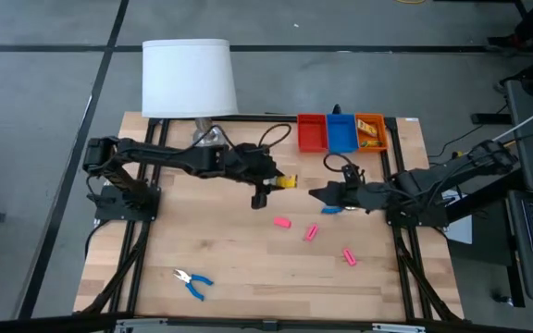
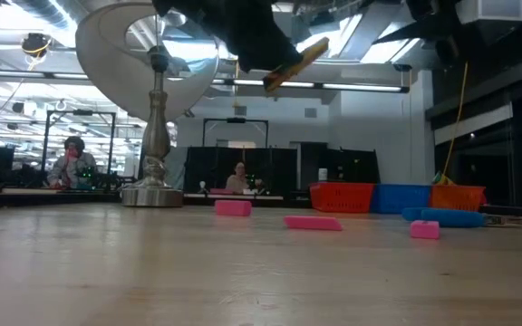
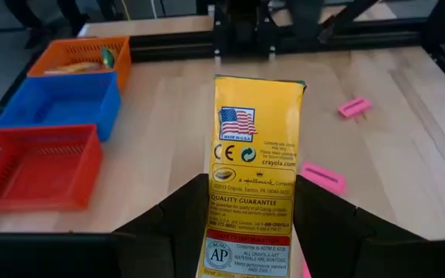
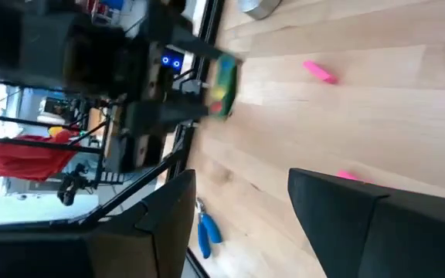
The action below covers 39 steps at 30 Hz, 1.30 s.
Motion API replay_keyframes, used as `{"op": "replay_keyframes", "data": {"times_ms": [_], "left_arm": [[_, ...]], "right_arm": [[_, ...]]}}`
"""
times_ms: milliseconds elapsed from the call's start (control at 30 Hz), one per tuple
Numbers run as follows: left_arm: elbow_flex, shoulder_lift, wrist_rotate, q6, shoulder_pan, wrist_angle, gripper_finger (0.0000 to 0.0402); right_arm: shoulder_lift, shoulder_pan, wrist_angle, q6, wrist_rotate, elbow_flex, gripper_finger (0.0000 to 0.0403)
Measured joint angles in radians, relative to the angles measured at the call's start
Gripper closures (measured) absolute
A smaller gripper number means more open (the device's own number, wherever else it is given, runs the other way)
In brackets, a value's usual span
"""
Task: Pick & Place School Supplies
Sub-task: Put the crayon box into the orange bin
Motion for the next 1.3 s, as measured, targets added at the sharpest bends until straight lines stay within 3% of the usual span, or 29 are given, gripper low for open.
{"op": "replay_keyframes", "data": {"times_ms": [333,767,1300], "left_arm": [[0.0,0.009,-0.011,0.014,-0.035,0.0,0.023],[0.0,0.009,-0.019,0.028,-0.038,-0.02,0.023],[0.0,0.009,-0.019,0.043,-0.038,-0.021,0.023]], "right_arm": [[0.053,-0.113,0.04,-0.066,-0.142,0.001,0.016],[0.204,-0.2,0.298,-0.129,-0.253,0.0,0.015],[0.209,-0.229,0.296,-0.148,-0.282,0.0,0.0209]]}}
